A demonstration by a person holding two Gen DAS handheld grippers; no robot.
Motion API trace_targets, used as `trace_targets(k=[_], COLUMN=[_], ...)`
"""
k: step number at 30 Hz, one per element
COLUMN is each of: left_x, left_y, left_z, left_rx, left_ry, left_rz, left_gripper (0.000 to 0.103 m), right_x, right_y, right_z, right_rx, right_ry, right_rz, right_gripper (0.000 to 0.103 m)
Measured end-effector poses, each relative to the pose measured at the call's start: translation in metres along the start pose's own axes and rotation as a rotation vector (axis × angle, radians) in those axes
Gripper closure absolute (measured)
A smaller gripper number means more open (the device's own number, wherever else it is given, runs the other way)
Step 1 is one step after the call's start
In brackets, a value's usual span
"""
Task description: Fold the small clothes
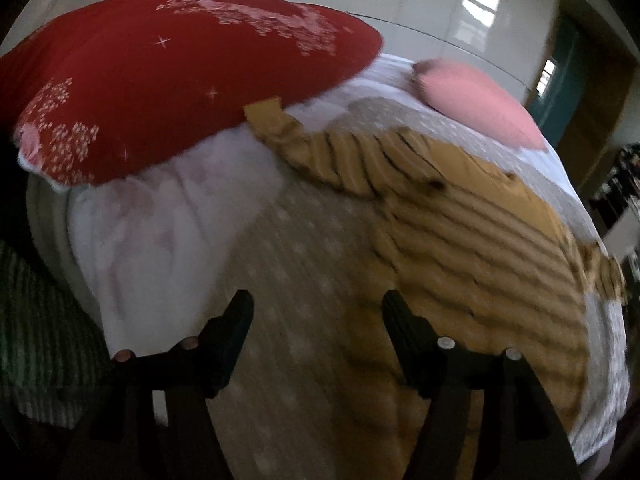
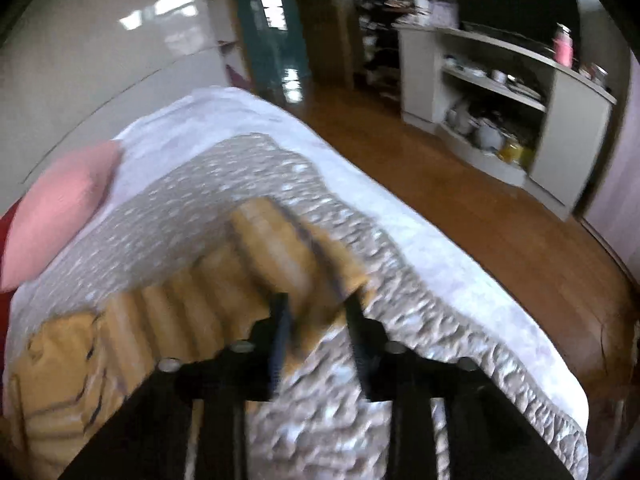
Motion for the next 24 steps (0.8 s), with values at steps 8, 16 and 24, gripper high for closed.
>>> trace_targets(k=[8,16,24], left_x=[0.092,0.187,0.100], left_y=[-0.089,-0.138,-0.189], left_z=[0.023,0.032,0.057], left_rx=[-0.050,-0.105,-0.088], left_ry=[-0.066,-0.102,-0.332], left_rz=[0.042,0.170,-0.090], left_gripper=[0.036,0.053,0.095], right_x=[-0.032,-0.034,-0.025], right_y=[0.058,0.110,0.134], right_z=[0.026,0.022,0.019], right_rx=[-0.077,-0.122,-0.150], right_ry=[-0.178,-0.183,-0.163], right_rz=[0.036,0.101,0.099], right_gripper=[0.059,0.059,0.059])
Point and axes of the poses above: each gripper's, at about its wrist camera, not at the fingertips, and x roughly the way its jaws point, z to its left, y to its underside, the point moved 2 cm from there along x, roughly the way its jaws point, and after that the axes turned 2 degrees about z, right-handed, at the moved point
